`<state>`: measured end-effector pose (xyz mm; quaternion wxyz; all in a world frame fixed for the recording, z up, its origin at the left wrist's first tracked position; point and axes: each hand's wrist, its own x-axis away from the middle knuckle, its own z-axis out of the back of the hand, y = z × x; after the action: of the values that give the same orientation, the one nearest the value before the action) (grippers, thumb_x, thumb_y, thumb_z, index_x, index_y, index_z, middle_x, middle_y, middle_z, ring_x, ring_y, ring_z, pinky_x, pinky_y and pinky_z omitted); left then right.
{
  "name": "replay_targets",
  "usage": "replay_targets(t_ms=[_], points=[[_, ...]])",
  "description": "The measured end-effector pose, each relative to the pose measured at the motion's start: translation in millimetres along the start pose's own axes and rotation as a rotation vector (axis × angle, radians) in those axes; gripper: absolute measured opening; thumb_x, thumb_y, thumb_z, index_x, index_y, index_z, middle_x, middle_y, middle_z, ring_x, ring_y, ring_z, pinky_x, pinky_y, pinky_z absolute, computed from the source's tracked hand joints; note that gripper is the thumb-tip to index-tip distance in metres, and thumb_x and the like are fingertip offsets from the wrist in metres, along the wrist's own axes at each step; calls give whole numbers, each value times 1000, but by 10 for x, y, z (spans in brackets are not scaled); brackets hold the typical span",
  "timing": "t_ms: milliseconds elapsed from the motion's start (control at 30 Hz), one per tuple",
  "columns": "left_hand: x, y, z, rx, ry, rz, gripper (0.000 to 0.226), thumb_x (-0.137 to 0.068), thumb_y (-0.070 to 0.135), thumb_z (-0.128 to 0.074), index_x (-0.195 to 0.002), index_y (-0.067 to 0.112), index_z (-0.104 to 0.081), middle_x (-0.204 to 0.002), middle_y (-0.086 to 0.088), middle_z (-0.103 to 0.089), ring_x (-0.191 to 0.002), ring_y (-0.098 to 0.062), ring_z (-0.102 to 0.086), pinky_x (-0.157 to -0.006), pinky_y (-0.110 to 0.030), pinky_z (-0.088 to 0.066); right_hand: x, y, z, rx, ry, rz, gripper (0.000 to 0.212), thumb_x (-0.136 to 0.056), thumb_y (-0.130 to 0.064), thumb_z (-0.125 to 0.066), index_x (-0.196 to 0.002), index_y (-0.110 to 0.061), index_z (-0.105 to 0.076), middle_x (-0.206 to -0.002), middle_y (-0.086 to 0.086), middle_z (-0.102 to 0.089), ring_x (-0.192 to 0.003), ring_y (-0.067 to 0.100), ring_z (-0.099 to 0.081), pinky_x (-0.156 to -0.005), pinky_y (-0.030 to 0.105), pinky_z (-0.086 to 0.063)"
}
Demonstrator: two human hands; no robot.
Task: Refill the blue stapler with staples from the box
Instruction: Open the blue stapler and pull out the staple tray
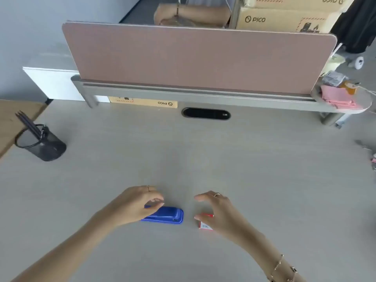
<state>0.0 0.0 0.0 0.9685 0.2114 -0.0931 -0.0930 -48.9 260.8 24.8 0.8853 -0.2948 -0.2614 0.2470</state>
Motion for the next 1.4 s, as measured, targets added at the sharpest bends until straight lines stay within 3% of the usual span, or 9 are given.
replay_targets(t_ms=[100,233,400,567,667,900,1133,1333,1400], points=[[18,-35,-134,14,22,-32,33,-85,55,-43,-95,34,-67,-87,18,-65,-81,2,-58,-73,-19,-47,-63,120,-148,-7,13,-4,40,-84,-28,-62,-122,-20,-54,-119,-3,-58,-115,15,-49,-100,25,-36],[-4,9,-259,-14,69,-140,28,-85,54,-50,-93,32,-66,-85,16,-65,-74,-3,-58,-67,-24,-48,-180,216,-365,-8,51,40,39,-77,-29,-69,-113,-18,-61,-108,1,-66,-100,19,-58,-94,38,-46],[-83,5,-335,-141,142,-284,26,-79,53,-57,-86,29,-64,-75,12,-59,-61,-9,-51,-54,-22,-42,-285,328,-601,-30,135,150,32,-76,-38,-69,-105,-26,-65,-108,-10,-67,-96,10,-51,-95,27,-36],[-128,-33,-479,-187,208,-353,35,-82,56,-54,-86,24,-67,-74,6,-59,-59,-10,-46,-50,-23,-41,-307,342,-760,-131,229,213,14,-78,-35,-66,-90,-29,-69,-95,-16,-71,-82,-14,-46,-94,21,-27],[-104,-37,-511,-152,249,-326,46,-82,65,-47,-88,24,-66,-77,6,-58,-65,-11,-46,-56,-21,-39,-342,323,-843,-86,351,245,10,-77,-38,-67,-82,-30,-70,-86,-14,-72,-78,-1,-49,-93,26,-26],[-36,82,-614,-153,389,-266,32,-74,47,-60,-84,18,-66,-75,0,-57,-68,-9,-40,-57,-22,-37,-291,310,-955,-65,463,268,6,-76,-37,-68,-77,-31,-70,-81,-12,-71,-82,5,-54,-89,26,-25],[-42,159,-567,-172,337,-223,44,-72,56,-52,-86,17,-68,-75,4,-51,-71,-10,-40,-55,-30,-42,-299,267,-967,-38,467,206,20,-74,-46,-67,-70,-26,-66,-74,-4,-70,-81,14,-56,-88,34,-32],[-103,219,-472,-135,192,-238,44,-73,64,-51,-88,25,-65,-75,16,-48,-75,1,-47,-62,-12,-37,-316,298,-930,-73,423,175,29,-73,-46,-69,-73,-17,-68,-78,3,-67,-86,16,-54,-84,33,-30],[-120,228,-432,-133,141,-243,43,-73,65,-53,-88,26,-66,-74,17,-49,-74,2,-48,-62,-11,-36,-309,311,-920,-102,405,175,24,-73,-43,-71,-75,-19,-69,-82,1,-69,-91,16,-53,-85,32,-29]])
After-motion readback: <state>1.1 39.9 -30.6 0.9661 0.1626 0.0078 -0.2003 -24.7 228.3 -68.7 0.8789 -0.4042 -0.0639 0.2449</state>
